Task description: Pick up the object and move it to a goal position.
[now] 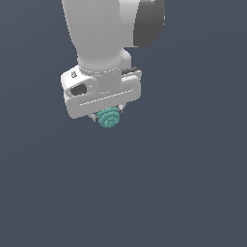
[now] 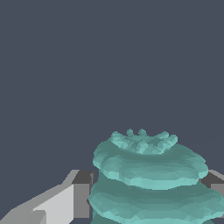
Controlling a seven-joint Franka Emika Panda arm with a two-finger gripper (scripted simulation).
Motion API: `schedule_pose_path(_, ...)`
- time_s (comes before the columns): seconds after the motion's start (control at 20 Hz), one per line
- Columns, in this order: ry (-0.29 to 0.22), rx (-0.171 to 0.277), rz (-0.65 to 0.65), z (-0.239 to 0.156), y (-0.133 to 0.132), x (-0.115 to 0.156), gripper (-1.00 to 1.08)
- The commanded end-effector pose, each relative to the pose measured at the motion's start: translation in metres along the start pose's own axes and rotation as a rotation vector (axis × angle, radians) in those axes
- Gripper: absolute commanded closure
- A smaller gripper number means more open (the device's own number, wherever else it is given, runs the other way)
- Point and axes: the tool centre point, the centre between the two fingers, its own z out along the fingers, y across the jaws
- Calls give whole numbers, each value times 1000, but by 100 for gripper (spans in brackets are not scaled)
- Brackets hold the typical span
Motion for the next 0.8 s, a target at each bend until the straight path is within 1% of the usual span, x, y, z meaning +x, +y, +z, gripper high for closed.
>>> schedule_pose_path(0.0, -1, 1, 0, -27, 4, -3, 108)
schedule_pose_path(0.4, -1, 0, 0, -102, 18, -8, 108)
schedule_pose_path(0.75, -1, 0, 1, -139, 26, -9, 108)
